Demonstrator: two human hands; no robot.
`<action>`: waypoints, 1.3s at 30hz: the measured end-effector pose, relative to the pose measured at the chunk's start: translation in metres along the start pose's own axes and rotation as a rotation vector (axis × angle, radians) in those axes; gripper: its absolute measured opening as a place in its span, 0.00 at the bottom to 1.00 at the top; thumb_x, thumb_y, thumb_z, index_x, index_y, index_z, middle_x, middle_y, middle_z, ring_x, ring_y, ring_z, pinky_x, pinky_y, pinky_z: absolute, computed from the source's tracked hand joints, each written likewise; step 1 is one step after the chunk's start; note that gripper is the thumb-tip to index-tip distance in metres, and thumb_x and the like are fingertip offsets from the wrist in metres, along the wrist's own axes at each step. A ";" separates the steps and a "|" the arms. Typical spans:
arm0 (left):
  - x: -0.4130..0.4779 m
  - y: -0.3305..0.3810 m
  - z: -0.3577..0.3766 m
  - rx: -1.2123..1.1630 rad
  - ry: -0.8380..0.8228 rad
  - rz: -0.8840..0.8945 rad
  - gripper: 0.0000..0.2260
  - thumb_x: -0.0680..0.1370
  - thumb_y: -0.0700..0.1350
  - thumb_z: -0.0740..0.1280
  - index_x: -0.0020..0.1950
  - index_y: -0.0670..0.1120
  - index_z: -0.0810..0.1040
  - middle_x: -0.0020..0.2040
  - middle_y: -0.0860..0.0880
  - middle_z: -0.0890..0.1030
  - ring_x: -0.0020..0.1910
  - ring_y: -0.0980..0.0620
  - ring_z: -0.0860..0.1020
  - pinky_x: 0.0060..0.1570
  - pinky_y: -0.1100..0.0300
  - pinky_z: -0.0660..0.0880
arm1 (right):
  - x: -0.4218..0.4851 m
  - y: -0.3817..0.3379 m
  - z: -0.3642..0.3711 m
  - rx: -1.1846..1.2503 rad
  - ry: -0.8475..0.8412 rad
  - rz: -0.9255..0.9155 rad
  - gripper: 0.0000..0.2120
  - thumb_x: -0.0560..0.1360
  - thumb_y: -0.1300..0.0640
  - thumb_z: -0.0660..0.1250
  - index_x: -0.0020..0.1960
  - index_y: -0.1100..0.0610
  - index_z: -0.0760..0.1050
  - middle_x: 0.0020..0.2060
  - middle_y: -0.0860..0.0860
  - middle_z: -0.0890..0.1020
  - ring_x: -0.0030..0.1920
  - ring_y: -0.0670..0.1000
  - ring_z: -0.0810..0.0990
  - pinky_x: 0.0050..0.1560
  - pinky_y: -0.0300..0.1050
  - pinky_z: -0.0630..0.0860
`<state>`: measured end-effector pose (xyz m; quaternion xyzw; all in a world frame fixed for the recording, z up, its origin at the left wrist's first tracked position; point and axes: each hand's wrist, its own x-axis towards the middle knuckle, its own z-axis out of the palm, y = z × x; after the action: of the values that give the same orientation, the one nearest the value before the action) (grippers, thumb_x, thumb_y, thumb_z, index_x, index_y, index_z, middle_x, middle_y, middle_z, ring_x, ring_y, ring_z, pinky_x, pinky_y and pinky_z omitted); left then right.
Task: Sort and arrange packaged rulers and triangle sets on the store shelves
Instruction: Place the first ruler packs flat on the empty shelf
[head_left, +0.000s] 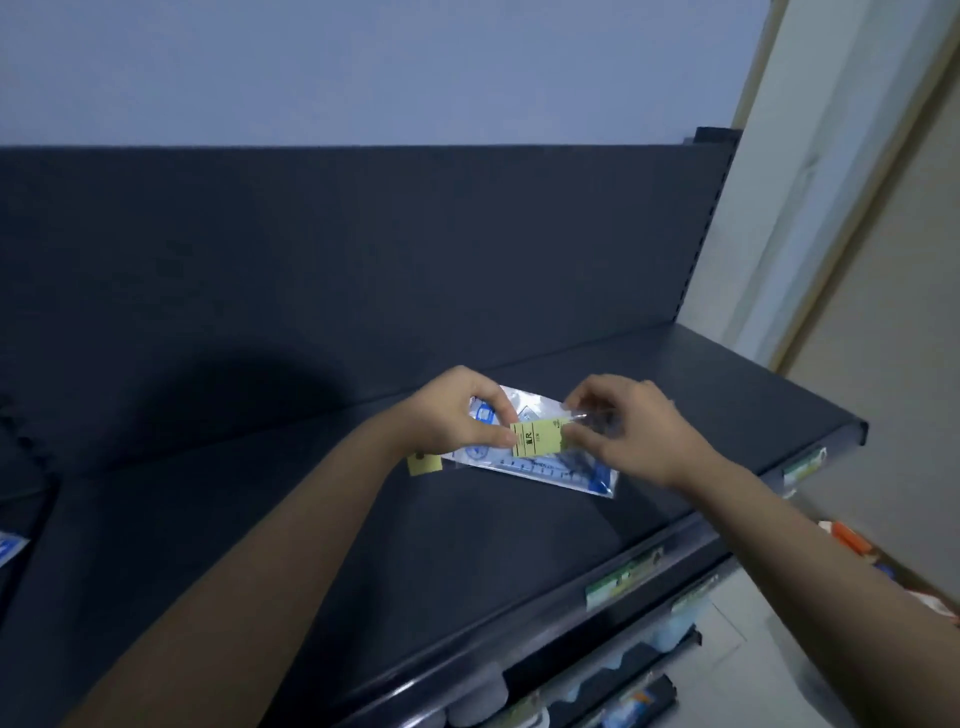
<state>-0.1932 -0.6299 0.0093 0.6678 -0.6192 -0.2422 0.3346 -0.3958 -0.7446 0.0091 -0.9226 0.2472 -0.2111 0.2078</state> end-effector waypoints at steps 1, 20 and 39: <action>0.013 -0.004 0.001 -0.030 0.011 -0.002 0.05 0.69 0.44 0.77 0.39 0.51 0.82 0.39 0.61 0.82 0.42 0.67 0.78 0.45 0.77 0.68 | 0.006 0.015 -0.007 -0.048 0.015 0.028 0.08 0.70 0.48 0.71 0.47 0.50 0.76 0.43 0.43 0.80 0.44 0.44 0.79 0.56 0.49 0.73; 0.160 0.009 0.073 -0.470 0.260 -0.291 0.31 0.65 0.29 0.76 0.62 0.50 0.72 0.49 0.46 0.82 0.44 0.50 0.83 0.39 0.58 0.80 | 0.091 0.248 -0.072 0.740 -0.083 0.254 0.13 0.69 0.74 0.70 0.46 0.59 0.78 0.33 0.47 0.83 0.36 0.45 0.83 0.33 0.40 0.80; 0.240 0.050 0.161 0.471 0.642 -0.295 0.10 0.77 0.46 0.68 0.56 0.44 0.77 0.57 0.50 0.76 0.52 0.53 0.76 0.54 0.60 0.72 | 0.153 0.355 -0.096 0.551 -0.189 0.130 0.12 0.70 0.64 0.72 0.52 0.57 0.77 0.48 0.52 0.81 0.47 0.50 0.80 0.45 0.46 0.80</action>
<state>-0.3176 -0.8916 -0.0381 0.8489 -0.4198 0.0810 0.3107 -0.4533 -1.1353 -0.0407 -0.8292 0.2187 -0.1698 0.4855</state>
